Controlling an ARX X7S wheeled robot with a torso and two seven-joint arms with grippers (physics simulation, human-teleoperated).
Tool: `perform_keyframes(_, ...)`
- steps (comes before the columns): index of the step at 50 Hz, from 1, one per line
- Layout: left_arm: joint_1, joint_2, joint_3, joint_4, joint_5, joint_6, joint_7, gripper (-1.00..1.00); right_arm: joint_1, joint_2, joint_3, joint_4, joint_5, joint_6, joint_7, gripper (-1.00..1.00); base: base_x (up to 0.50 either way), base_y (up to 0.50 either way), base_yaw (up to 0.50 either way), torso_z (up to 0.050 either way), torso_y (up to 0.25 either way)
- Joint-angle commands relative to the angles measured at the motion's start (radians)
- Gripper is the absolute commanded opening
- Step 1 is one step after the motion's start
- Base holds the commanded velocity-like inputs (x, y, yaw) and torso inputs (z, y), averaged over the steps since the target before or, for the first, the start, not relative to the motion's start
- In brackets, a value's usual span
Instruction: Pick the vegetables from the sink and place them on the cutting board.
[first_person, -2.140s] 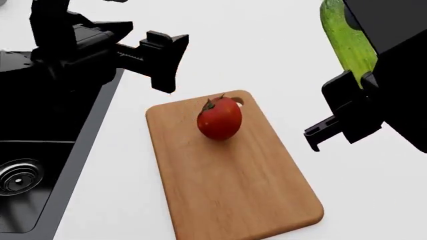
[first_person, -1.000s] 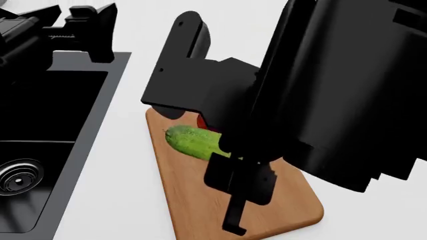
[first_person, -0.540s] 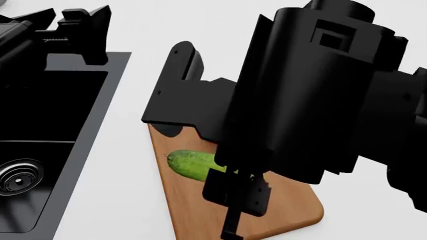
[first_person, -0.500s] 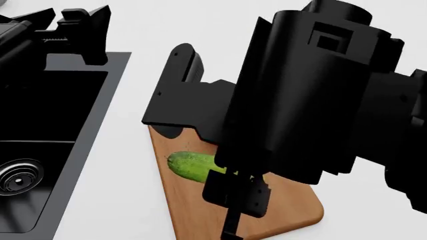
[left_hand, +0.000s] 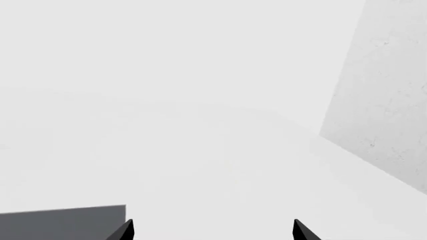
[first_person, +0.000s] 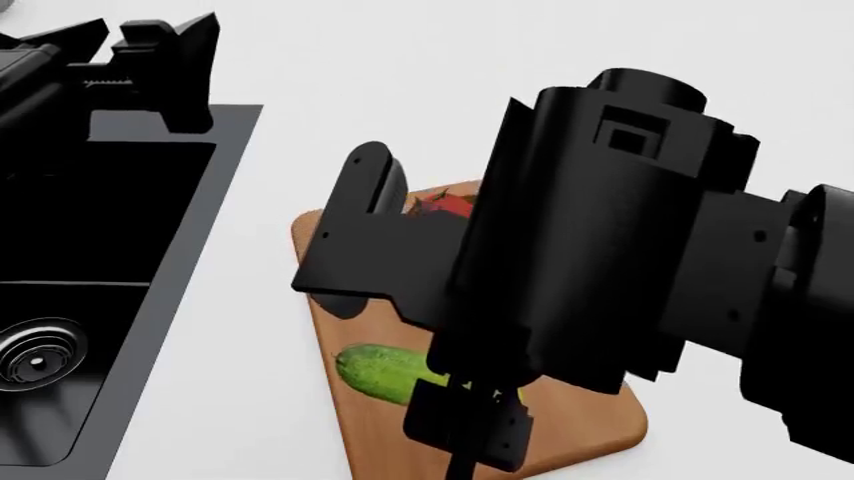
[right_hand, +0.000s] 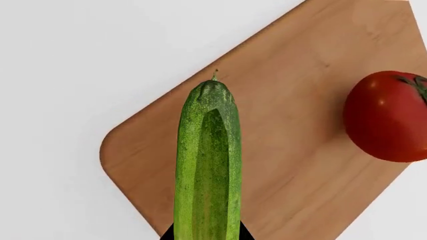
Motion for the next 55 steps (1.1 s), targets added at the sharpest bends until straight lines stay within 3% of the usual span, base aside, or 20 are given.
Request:
perform_keyframes(1,0.007,-0.004,0.001,0.0,-0.002,0.005,0.001,1.0,-0.038,0.002,-0.002,0.0,0.001,-0.009,0.017,-1.0,0.0,0.0,0.0,0.0,0.0)
perform_keyframes(44,0.024,-0.014,0.009,0.004,-0.012,0.014,-0.003,1.0,-0.118,-0.006,-0.044,0.027,-0.013,-0.034,0.04,-1.0,0.0,0.0,0.0,0.0,0.0)
perform_keyframes(45,0.024,-0.015,0.009,0.003,-0.012,0.014,-0.004,1.0,-0.116,-0.005,-0.045,0.025,-0.016,-0.034,0.039,1.0,0.0,0.0,0.0,0.0,0.0)
perform_keyframes(55,0.019,-0.01,0.014,-0.004,-0.011,0.019,-0.002,1.0,-0.077,0.008,-0.029,0.021,-0.006,-0.021,0.04,1.0,0.0,0.0,0.0,0.0,0.0)
